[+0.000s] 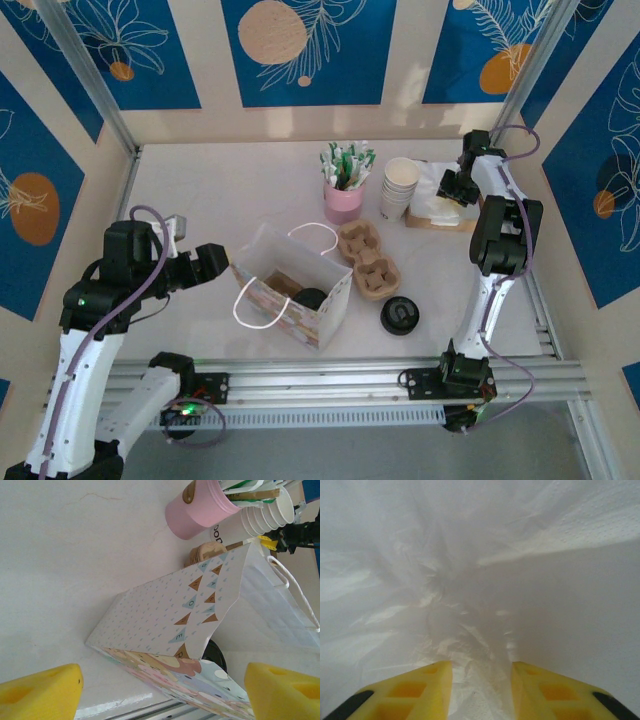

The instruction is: Pack the takeout coffee

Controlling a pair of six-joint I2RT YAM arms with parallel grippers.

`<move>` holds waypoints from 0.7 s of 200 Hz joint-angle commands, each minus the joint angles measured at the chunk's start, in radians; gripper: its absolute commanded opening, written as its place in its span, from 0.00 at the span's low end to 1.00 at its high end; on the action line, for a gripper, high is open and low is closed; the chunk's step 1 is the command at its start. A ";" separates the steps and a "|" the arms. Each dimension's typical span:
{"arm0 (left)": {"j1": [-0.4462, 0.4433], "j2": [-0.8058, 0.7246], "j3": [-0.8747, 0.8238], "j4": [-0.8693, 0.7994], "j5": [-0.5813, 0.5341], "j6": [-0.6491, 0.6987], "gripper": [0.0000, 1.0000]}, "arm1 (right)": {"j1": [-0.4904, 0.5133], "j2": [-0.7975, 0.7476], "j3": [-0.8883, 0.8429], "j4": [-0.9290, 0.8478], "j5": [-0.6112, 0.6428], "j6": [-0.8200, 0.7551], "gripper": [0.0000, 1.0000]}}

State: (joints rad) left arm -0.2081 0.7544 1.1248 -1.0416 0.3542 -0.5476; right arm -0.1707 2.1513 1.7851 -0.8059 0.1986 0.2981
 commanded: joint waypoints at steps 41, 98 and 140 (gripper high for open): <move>-0.008 -0.007 0.033 -0.034 -0.006 0.005 0.84 | 0.006 0.054 0.035 -0.045 -0.004 -0.017 0.38; -0.008 -0.001 0.040 -0.029 -0.002 0.006 0.84 | 0.011 0.004 0.046 -0.053 0.004 -0.010 0.17; -0.007 0.008 0.042 -0.012 0.008 0.007 0.84 | -0.004 -0.116 0.038 -0.044 -0.033 0.019 0.00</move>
State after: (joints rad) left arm -0.2081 0.7567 1.1385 -1.0443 0.3550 -0.5476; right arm -0.1654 2.1616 1.7992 -0.8364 0.2016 0.2935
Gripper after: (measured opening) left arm 0.841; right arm 0.053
